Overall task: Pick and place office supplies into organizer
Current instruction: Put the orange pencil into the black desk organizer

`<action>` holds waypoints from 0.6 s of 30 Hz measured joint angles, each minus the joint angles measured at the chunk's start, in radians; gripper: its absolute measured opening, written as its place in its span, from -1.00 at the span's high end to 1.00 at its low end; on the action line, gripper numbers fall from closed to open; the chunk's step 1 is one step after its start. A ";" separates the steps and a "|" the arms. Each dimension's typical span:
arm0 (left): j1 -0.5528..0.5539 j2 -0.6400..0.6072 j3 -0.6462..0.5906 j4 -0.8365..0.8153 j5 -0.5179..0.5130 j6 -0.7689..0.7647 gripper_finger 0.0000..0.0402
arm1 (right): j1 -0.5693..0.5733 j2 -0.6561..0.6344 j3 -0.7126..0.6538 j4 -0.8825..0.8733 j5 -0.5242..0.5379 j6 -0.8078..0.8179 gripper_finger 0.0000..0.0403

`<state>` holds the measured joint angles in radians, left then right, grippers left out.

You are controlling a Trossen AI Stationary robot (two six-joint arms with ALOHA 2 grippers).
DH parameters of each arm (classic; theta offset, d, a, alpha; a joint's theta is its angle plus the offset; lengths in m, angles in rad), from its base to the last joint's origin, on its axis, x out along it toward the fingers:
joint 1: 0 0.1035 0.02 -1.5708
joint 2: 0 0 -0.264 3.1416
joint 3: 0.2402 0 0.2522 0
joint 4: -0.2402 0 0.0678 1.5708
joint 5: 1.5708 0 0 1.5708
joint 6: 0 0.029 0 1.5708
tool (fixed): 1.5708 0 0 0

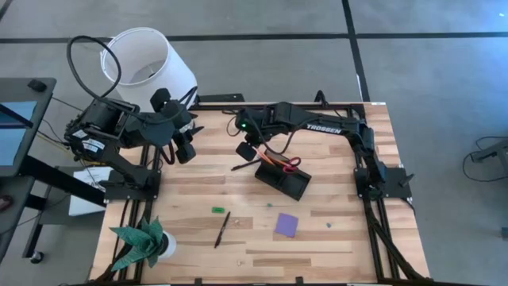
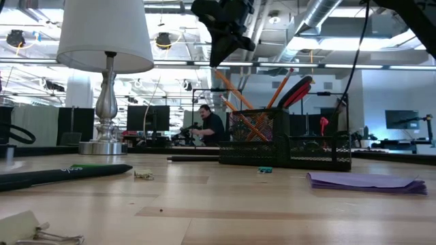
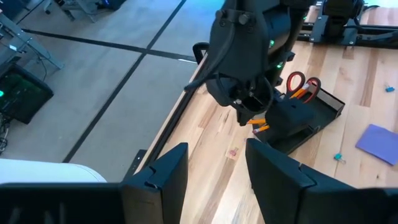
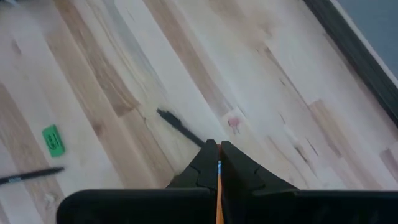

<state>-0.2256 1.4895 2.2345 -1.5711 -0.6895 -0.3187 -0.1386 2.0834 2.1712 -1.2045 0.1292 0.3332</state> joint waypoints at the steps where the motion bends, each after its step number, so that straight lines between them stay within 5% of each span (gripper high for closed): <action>1: 0.000 0.000 0.000 0.000 0.000 0.000 0.21 | 0.002 0.000 0.000 -0.013 0.001 0.000 1.00; 18: 0.000 0.000 0.000 0.000 0.002 -0.008 0.22 | 0.015 0.000 -0.138 0.056 0.010 0.001 0.99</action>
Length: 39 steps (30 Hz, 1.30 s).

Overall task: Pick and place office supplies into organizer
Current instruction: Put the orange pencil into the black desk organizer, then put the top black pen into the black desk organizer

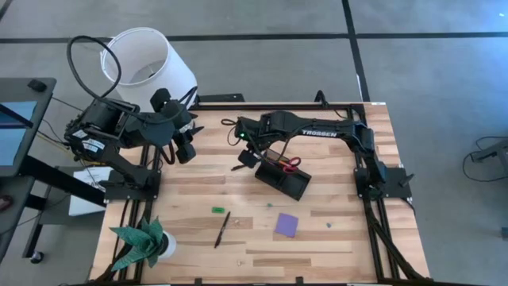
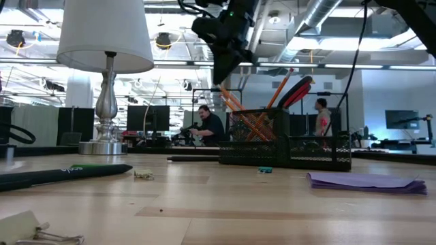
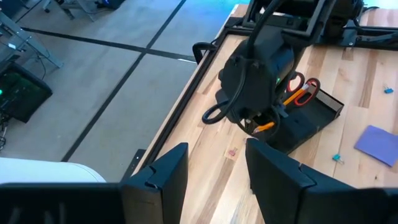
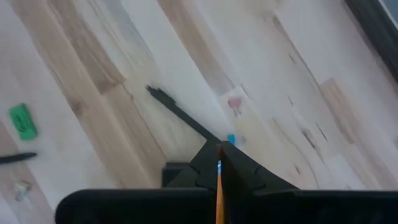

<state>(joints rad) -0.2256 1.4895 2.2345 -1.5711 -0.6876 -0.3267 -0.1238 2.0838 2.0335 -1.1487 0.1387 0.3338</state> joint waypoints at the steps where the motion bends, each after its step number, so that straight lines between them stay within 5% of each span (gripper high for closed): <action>1: 0.000 0.000 0.000 0.000 0.000 0.000 0.22 | -0.001 0.000 0.000 -0.016 0.001 0.000 0.98; 21: 0.000 0.000 0.000 0.000 -0.007 0.008 0.22 | 0.014 -0.001 0.044 -0.097 -0.033 -0.024 0.33; 28: 0.003 0.001 0.000 0.000 0.017 -0.054 0.22 | 0.059 -0.007 0.324 -0.197 -0.124 -0.090 0.40; 33: 0.003 0.000 -0.026 0.001 0.128 -0.074 0.22 | 0.095 -0.175 0.269 -0.162 -0.178 -0.131 0.49; 39: 0.002 -0.005 -0.246 -0.001 0.059 -0.203 0.22 | 0.154 -0.339 0.266 -0.264 -0.067 -0.134 0.55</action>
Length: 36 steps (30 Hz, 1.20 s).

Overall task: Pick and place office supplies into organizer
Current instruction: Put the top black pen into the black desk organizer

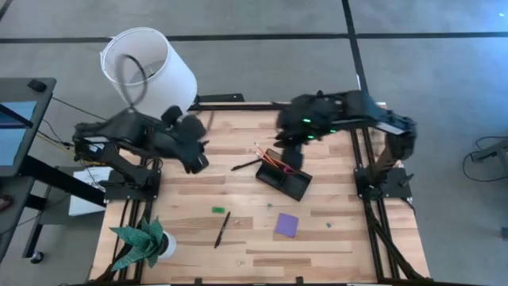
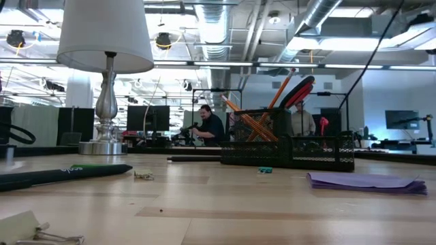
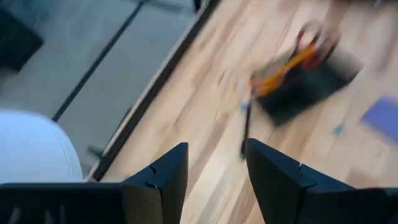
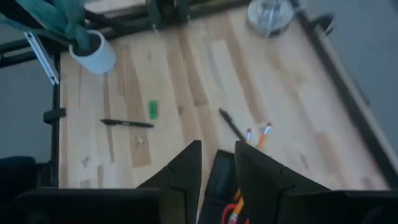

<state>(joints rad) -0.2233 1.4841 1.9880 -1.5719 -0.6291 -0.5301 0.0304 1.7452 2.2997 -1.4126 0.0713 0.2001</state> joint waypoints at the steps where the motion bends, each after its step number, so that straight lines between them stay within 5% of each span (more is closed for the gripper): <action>1: 0.001 -0.002 -0.049 0.000 0.024 -0.006 0.22 | 0.017 -0.021 0.000 -0.004 0.028 0.000 0.55; 9: 0.000 -0.076 -0.390 0.001 0.057 -0.070 0.22 | 0.222 -0.171 -0.067 -0.078 0.323 0.043 0.54; 17: -0.006 -0.458 -0.547 0.117 0.024 -0.137 0.22 | 0.376 -0.425 -0.453 0.044 0.462 0.133 0.54; 21: -0.006 -0.677 -0.751 0.464 0.129 -0.069 0.22 | 0.395 -0.624 -0.808 0.319 0.505 0.148 0.54; 26: -0.006 -0.851 -1.098 0.834 0.235 0.066 0.22 | 0.393 -0.839 -1.285 0.799 0.345 0.067 0.54; 30: -0.006 -0.902 -1.326 1.088 0.191 0.052 0.21 | 0.398 -0.922 -1.559 1.171 0.223 0.035 0.54; 36: -0.006 -0.876 -1.560 1.378 0.149 0.061 0.22 | 0.399 -0.900 -1.782 1.490 0.222 0.006 0.54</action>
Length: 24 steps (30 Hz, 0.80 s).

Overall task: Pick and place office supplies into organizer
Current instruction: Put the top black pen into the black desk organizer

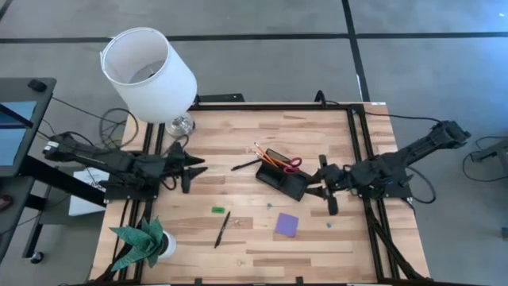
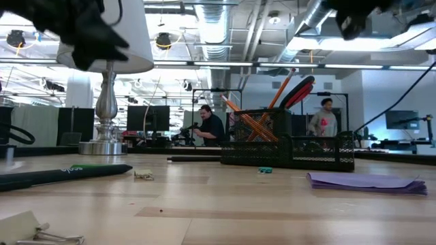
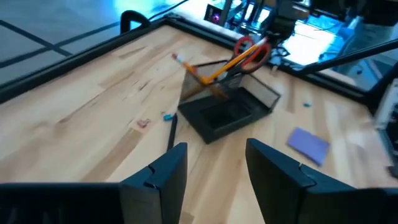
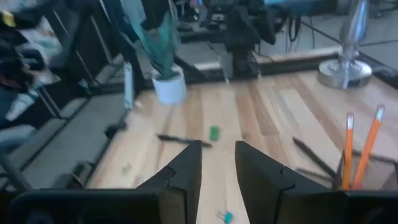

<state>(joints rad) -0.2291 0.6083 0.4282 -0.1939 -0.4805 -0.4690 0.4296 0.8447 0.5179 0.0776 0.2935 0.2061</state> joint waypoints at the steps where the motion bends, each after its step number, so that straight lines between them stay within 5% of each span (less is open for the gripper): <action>1: 0.000 0.010 -0.027 0.033 -0.009 0.001 0.22 | -0.002 0.018 -0.026 0.033 0.005 -0.003 0.54; 6: 0.014 0.095 -0.090 0.166 -0.033 0.009 0.22 | -0.033 0.124 -0.066 0.135 0.024 -0.005 0.54; 13: 0.129 0.272 -0.022 0.216 -0.002 0.063 0.22 | -0.131 0.277 -0.066 0.347 0.026 0.027 0.54; 18: 0.236 0.430 -0.014 0.211 0.133 0.003 0.22 | -0.184 0.356 -0.066 0.334 0.021 0.184 0.54; 24: 0.253 0.646 -0.015 0.379 0.136 0.037 0.22 | -0.182 0.388 -0.066 0.347 -0.090 0.208 0.54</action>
<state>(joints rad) 0.0238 1.2542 0.4133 0.1852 -0.3443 -0.4316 0.2474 1.2331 0.4522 0.4242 0.2034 0.4144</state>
